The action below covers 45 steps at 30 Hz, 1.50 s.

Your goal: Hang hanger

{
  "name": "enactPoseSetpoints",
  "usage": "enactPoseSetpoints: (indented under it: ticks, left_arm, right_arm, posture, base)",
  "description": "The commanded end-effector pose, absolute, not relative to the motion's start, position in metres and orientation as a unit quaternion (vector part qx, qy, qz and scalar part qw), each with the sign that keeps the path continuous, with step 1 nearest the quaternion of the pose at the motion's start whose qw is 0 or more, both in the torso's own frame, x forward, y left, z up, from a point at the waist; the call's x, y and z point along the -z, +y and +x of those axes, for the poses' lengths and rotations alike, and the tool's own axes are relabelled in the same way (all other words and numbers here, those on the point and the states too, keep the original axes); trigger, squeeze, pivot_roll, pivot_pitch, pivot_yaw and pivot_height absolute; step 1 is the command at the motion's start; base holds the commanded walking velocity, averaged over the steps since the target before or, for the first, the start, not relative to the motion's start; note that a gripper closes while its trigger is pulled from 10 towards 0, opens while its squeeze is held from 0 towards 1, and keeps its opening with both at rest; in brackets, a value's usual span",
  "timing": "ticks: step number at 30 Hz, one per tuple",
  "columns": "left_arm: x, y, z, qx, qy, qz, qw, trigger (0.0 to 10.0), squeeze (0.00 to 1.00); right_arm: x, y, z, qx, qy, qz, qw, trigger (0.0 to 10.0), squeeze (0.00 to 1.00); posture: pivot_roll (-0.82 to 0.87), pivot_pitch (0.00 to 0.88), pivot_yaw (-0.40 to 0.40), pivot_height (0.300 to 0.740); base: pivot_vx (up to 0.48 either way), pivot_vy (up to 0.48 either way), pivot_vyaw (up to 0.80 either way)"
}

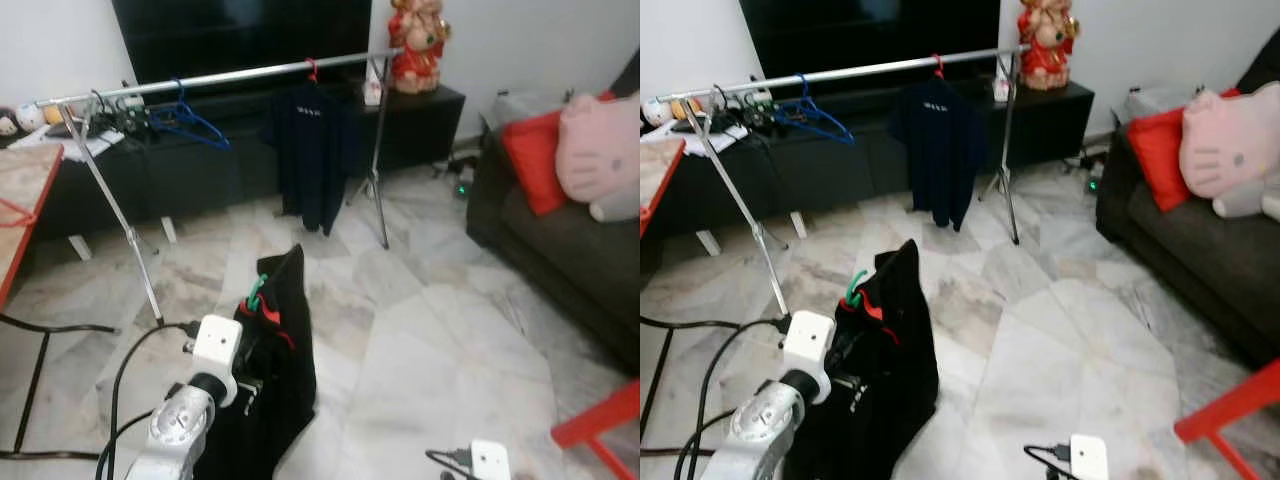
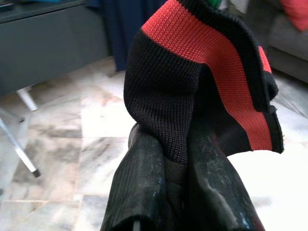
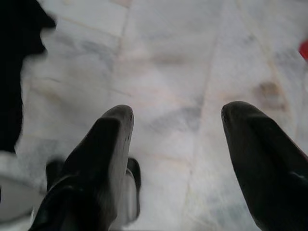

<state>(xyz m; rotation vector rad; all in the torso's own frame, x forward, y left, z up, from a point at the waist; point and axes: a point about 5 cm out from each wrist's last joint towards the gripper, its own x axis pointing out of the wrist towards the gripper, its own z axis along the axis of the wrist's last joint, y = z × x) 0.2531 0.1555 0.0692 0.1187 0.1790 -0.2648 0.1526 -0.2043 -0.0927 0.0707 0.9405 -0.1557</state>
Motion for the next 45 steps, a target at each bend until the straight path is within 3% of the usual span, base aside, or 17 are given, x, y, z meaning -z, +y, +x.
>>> enactPoseSetpoints:
  ticks: [1, 38, 45]
  left_arm:
    - [-0.080, 0.165, 0.257, 0.120, 0.067, 0.069, 0.988, 10.0, 0.00]
    - [-0.080, 0.165, 0.253, 0.114, 0.077, 0.071, 0.988, 10.0, 0.00]
    - [-0.079, 0.163, 0.253, 0.119, 0.078, 0.073, 0.987, 10.0, 0.00]
  right_arm:
    - [0.092, -0.197, 0.157, 0.070, 0.447, 0.042, 0.891, 10.0, 0.00]
    - [0.088, -0.195, 0.167, 0.047, 0.436, 0.028, 0.898, 10.0, 0.00]
    - [0.087, -0.196, 0.168, 0.043, 0.436, 0.022, 0.899, 10.0, 0.00]
  posture:
    - [-0.01, 0.000, -0.014, 0.716]
    - [-0.01, 0.000, -0.010, 0.716]
    - [-0.01, 0.000, -0.014, 0.716]
  base:
    - [0.480, 0.000, 0.00]
    - [0.480, 0.000, 0.00]
    - [0.457, 0.000, 0.76]
